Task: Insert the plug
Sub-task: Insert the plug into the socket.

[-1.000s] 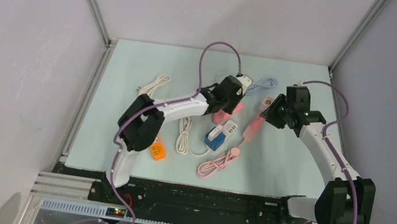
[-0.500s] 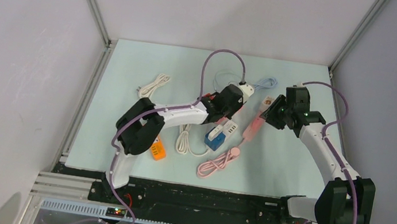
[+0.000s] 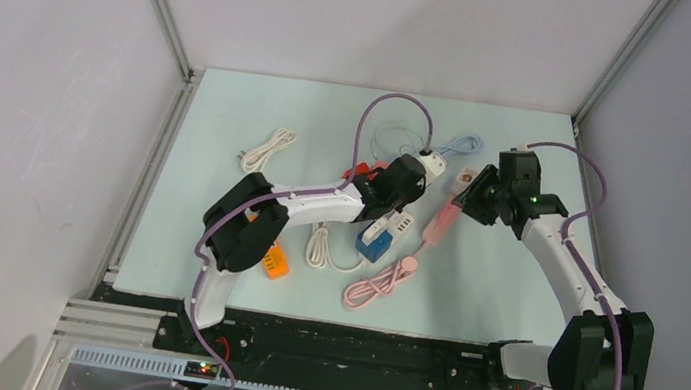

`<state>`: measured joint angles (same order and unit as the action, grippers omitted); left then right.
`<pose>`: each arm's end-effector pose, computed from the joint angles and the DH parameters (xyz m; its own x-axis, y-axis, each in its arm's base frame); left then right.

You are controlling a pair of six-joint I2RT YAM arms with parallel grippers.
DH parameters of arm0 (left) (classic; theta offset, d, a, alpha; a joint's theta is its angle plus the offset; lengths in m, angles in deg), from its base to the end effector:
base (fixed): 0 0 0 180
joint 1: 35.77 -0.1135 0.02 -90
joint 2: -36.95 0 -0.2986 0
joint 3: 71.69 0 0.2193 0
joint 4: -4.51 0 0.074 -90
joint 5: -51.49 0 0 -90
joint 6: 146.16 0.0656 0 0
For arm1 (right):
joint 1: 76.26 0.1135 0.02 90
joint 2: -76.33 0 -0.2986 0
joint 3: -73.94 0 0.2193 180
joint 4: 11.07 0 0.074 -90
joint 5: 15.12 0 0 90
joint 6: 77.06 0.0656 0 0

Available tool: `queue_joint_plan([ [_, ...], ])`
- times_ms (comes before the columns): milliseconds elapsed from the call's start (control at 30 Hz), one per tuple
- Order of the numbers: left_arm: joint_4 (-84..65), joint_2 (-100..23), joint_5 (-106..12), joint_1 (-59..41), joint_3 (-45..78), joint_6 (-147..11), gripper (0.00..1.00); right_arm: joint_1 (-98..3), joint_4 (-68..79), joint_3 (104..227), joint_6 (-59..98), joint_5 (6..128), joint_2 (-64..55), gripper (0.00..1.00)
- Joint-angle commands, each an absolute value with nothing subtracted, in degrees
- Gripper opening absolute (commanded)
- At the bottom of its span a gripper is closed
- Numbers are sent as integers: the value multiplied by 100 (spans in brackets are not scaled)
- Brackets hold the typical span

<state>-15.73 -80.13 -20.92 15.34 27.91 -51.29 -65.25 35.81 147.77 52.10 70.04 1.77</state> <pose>0.3125 -0.3558 0.2300 -0.3325 0.5411 -0.7725 0.6224 0.7413 0.2514 0.2480 0.0539 0.2956 -0.7176 0.5014 -0.4834 0.2670 0.8390 0.4741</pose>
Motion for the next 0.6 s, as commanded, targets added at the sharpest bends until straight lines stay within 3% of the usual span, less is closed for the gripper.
queue_joint_plan([
  [0, -2870, -8277, -2184, 1468, 2519, -5206, 0, -6554, 3431, 14743, 5216, 6940, 421, 38],
  [433, -4248, -8753, -2176, 1448, 3414, -4584, 0, -6558, 3425, 14746, 5236, 6899, 498, 38],
  [567, -4375, -8850, -2175, 1435, 3633, -4614, 6, -6566, 3441, 14740, 5238, 6905, 527, 38],
])
